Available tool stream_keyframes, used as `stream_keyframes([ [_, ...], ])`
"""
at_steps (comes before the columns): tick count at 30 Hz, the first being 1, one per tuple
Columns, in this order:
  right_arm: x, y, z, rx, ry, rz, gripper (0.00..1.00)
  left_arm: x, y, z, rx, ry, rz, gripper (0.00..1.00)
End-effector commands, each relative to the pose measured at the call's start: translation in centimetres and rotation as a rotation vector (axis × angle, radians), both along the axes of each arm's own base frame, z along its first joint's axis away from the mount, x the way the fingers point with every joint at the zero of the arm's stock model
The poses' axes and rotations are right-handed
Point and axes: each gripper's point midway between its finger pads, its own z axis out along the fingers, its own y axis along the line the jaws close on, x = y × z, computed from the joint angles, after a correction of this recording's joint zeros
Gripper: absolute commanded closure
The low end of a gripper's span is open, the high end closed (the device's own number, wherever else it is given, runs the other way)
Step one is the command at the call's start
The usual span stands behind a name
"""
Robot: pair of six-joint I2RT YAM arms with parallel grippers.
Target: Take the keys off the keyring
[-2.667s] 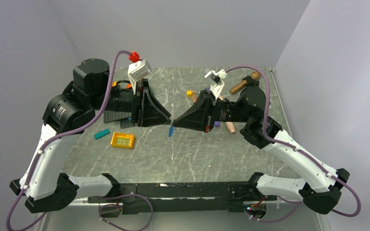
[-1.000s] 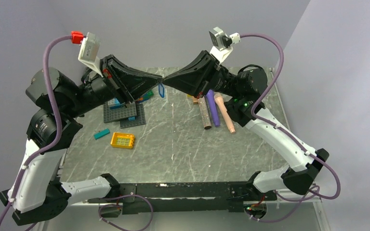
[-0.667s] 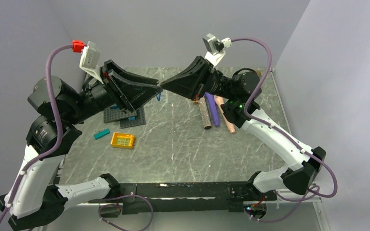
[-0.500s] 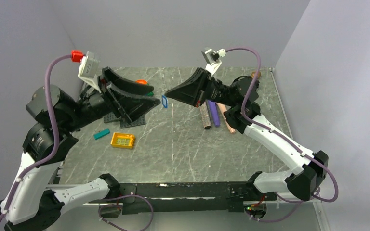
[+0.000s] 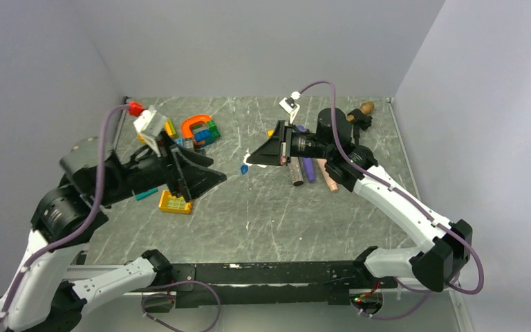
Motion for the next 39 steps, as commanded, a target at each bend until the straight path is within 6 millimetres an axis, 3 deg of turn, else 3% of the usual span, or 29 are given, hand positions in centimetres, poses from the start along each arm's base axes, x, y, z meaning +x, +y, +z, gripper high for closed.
stream_keyframes([
  [1,-1.9,-2.0,2.3,0.120,0.000,0.042,1.00,0.7,-1.6,-2.5,0.117,0.055,-0.063,0.24],
  [7,-2.9,-2.8,3.8,0.176,-0.143,0.066,1.00,1.0,-3.7,-0.9,0.084,0.042,-0.157,0.27],
  [12,-3.9,-3.1,6.1,0.307,-0.157,0.099,1.00,2.3,-4.1,0.9,0.091,0.096,-0.161,0.34],
  [17,-5.0,-3.5,7.9,0.381,-0.220,0.166,1.00,1.9,-4.3,2.9,0.051,0.081,-0.206,0.35],
  [24,-5.9,-3.6,9.9,0.438,-0.290,0.253,1.00,2.9,-5.1,2.2,0.092,0.133,-0.217,0.48],
  [39,-6.3,-3.6,10.4,0.455,-0.327,0.299,1.00,2.6,-6.7,1.2,0.075,0.197,-0.271,0.61],
])
